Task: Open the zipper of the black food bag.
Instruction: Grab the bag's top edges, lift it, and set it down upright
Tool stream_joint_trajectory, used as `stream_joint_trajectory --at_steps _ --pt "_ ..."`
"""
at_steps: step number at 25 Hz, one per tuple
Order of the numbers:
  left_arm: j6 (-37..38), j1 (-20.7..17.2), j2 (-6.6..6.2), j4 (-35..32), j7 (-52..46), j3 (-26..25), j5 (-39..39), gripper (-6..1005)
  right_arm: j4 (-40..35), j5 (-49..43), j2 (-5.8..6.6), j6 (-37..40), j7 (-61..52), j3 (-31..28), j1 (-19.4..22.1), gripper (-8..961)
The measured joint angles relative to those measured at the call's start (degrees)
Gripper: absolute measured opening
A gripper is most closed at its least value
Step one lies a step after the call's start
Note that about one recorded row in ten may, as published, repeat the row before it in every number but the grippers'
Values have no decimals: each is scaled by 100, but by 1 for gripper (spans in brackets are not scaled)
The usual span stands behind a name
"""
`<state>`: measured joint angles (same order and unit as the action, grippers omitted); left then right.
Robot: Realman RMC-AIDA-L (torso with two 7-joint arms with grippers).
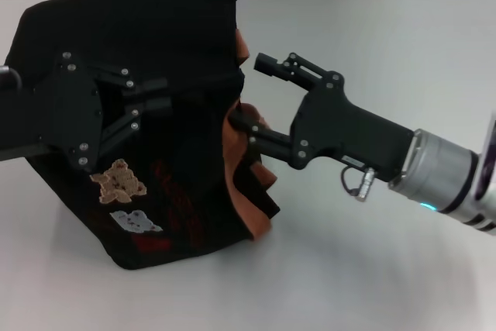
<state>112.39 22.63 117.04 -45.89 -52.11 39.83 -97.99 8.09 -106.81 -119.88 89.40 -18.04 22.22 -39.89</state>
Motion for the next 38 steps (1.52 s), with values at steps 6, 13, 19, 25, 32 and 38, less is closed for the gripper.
stream_joint_trajectory --at_steps 6,13,19,25,32,38 --pt "14 7 8 51 83 6 -13 94 567 -13 -1 -327 763 -547 -34 753" --pt "85 -85 -38 98 130 -32 3 95 569 19 0 -235 716 -793 250 753" --pt "99 -118 -45 146 227 -37 5 95 550 -2 6 -217 570 -1078 393 754" --pt "122 -119 -48 173 238 -33 3 95 521 -293 9 -267 561 -1015 314 754" --pt "134 -112 -51 179 238 -36 -7 95 538 -770 2 -276 624 -1084 251 754" --pt "163 -102 -20 177 237 9 -4 95 707 -746 -1 -439 635 -1477 217 754"
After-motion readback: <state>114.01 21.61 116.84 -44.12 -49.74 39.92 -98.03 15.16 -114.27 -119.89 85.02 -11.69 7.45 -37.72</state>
